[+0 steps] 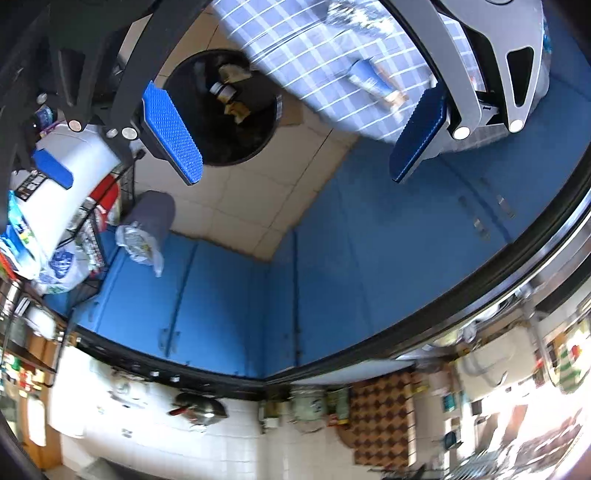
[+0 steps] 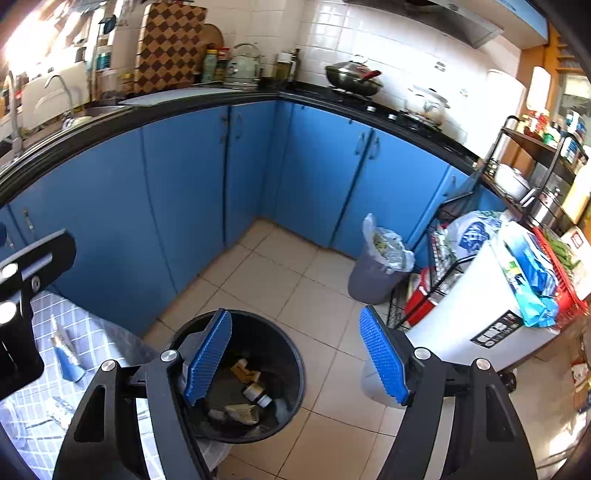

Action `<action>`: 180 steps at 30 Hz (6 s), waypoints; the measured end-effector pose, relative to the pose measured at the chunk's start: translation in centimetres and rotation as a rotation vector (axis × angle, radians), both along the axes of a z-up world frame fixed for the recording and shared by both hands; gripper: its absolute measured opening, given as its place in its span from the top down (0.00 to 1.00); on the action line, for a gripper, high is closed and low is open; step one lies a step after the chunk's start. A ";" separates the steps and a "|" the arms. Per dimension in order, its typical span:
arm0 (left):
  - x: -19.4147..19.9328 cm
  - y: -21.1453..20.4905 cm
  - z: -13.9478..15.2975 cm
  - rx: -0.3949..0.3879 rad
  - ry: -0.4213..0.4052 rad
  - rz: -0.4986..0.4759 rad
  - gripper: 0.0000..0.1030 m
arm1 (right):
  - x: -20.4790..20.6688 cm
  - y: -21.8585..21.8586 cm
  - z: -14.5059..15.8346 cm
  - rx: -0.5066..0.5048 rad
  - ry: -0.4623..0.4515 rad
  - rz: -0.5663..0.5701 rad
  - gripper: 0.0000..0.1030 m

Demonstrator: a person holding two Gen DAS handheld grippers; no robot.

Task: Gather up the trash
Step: 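Return both tools to the table toward the foil packet and clear lid, then grasp the clear plastic lid with the left tool while the right tool grasps the foil packet, then carry the lid and foil packet over the bin and release both, then move both tools back to the table toward the pink wrapper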

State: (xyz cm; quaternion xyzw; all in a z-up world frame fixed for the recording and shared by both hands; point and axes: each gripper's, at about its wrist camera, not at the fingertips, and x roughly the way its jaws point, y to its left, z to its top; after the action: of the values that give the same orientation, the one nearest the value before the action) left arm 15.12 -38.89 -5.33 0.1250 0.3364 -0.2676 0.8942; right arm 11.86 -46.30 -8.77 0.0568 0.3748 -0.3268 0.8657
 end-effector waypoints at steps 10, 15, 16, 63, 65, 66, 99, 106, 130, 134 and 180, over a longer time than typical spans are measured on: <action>0.0 10.4 -3.7 0.074 0.047 0.190 0.03 | 2.0 7.7 -2.0 0.070 0.031 0.205 0.32; -0.2 16.3 -5.5 0.100 0.081 0.298 0.03 | 2.9 13.1 -4.0 0.114 0.073 0.357 0.32; -0.3 17.4 -5.9 0.106 0.087 0.321 0.03 | 3.1 14.2 -4.5 0.120 0.084 0.383 0.32; 0.3 28.0 -16.5 0.138 0.280 0.350 0.16 | 6.2 21.3 -11.9 0.267 0.196 0.330 0.54; 0.2 27.8 -15.7 0.137 0.264 0.349 0.16 | 6.0 21.2 -11.3 0.269 0.188 0.335 0.58; 0.2 27.6 -15.2 0.135 0.257 0.347 0.16 | 5.8 21.0 -11.1 0.272 0.185 0.337 0.60; -0.6 13.3 -2.6 0.051 0.092 0.179 0.16 | 0.7 7.7 2.4 0.193 -0.021 0.222 0.71; 0.1 10.1 -1.2 0.039 0.069 0.137 0.16 | 0.8 4.3 4.1 0.162 -0.051 0.172 0.68; 2.1 0.8 2.2 0.007 0.034 0.047 0.16 | 0.6 -1.9 6.8 0.053 -0.129 0.017 0.15; 2.0 -1.3 2.7 -0.003 0.040 0.013 0.16 | -0.3 -3.2 6.3 0.024 -0.099 -0.059 0.15; -2.8 37.7 -4.8 0.154 0.109 0.636 0.03 | 8.9 28.5 0.6 0.147 0.062 0.493 0.15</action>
State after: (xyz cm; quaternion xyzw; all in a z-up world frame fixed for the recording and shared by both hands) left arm 12.27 -1.20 -10.17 0.0664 0.4253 0.0448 0.9015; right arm 20.78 -17.80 -8.19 0.0162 0.4265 -0.0794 0.9008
